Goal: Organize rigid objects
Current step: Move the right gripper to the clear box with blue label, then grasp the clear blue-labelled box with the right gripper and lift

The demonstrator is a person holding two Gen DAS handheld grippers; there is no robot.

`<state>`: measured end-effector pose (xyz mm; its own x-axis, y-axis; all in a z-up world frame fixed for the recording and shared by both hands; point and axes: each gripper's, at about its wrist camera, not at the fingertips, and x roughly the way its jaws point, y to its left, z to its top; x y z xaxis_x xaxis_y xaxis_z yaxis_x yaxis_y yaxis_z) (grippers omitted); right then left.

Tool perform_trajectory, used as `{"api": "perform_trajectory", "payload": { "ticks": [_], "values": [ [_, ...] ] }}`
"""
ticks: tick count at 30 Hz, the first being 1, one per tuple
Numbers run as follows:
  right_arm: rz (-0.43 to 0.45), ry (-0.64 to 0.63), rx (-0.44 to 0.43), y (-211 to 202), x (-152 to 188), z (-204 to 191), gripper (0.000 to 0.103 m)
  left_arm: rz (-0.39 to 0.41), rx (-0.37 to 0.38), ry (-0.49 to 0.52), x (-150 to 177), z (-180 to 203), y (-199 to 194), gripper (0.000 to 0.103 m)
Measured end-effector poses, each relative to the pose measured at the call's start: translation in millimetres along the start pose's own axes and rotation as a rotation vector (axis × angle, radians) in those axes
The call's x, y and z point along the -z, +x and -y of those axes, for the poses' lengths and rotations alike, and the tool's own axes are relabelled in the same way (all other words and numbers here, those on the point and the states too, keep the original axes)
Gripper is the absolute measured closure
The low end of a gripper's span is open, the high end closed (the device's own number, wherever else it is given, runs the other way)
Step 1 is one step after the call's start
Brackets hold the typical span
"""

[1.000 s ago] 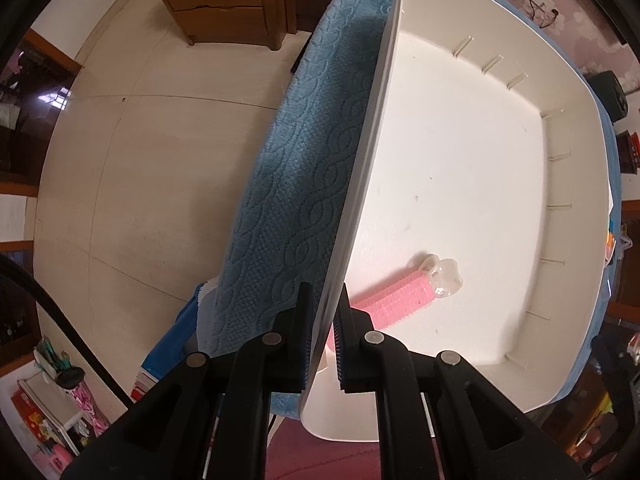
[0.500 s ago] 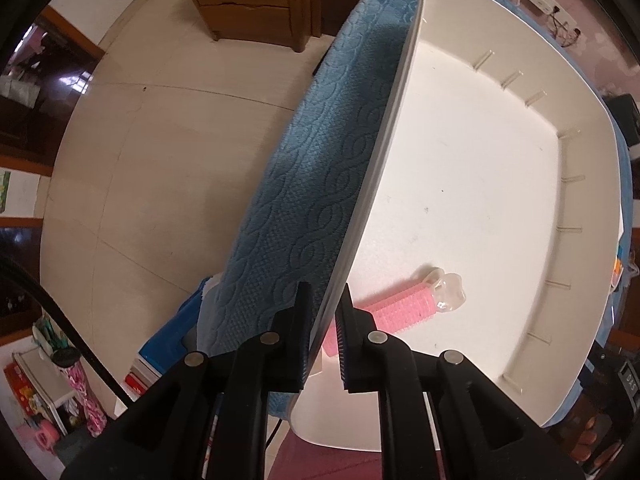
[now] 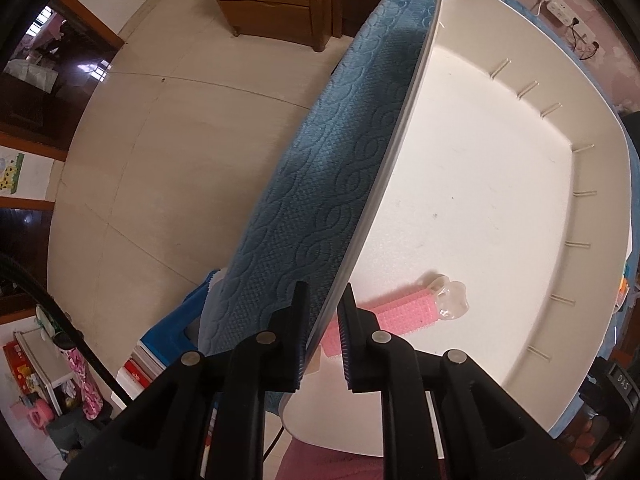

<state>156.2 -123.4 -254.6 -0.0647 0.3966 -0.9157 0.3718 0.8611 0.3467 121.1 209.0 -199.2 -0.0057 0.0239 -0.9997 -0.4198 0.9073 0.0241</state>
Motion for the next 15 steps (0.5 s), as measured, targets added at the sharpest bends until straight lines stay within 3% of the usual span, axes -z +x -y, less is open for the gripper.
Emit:
{"api": "perform_trajectory", "payload": {
  "ticks": [3,15],
  "values": [
    [-0.011,0.003,0.017,3.7,-1.5,-0.6,0.035,-0.002,0.0,-0.001,-0.4,-1.6,-1.4,0.087],
    [0.035,0.021,0.009,-1.6,18.8,6.3,0.036,-0.019,0.017,0.039,-4.6,0.0,-1.8,0.087]
  ]
}}
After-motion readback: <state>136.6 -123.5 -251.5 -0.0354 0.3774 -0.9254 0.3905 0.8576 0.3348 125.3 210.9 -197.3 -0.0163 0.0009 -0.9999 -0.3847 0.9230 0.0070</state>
